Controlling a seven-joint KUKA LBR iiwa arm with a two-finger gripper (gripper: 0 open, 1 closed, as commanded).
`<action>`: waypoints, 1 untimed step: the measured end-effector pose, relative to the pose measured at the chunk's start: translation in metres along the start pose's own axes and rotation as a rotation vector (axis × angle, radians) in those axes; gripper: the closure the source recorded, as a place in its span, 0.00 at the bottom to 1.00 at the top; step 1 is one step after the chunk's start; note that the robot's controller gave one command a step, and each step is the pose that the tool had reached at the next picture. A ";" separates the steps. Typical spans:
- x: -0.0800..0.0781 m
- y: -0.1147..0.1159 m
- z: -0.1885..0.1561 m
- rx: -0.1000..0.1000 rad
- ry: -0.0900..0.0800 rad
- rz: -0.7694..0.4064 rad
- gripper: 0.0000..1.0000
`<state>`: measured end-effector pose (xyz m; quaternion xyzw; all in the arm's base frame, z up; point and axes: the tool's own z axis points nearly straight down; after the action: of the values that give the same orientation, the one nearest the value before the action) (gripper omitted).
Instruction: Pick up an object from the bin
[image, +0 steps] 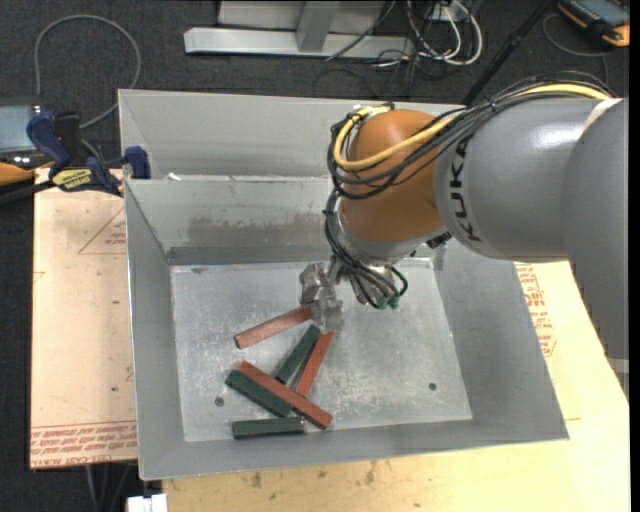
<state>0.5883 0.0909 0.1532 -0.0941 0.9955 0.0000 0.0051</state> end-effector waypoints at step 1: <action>-0.006 0.013 -0.078 -0.002 -0.002 -0.041 1.00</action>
Offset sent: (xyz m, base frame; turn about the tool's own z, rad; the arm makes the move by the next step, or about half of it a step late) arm 0.0001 0.0122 0.0730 -0.0423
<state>0.5909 0.1043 0.2314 -0.1146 0.9934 0.0008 0.0062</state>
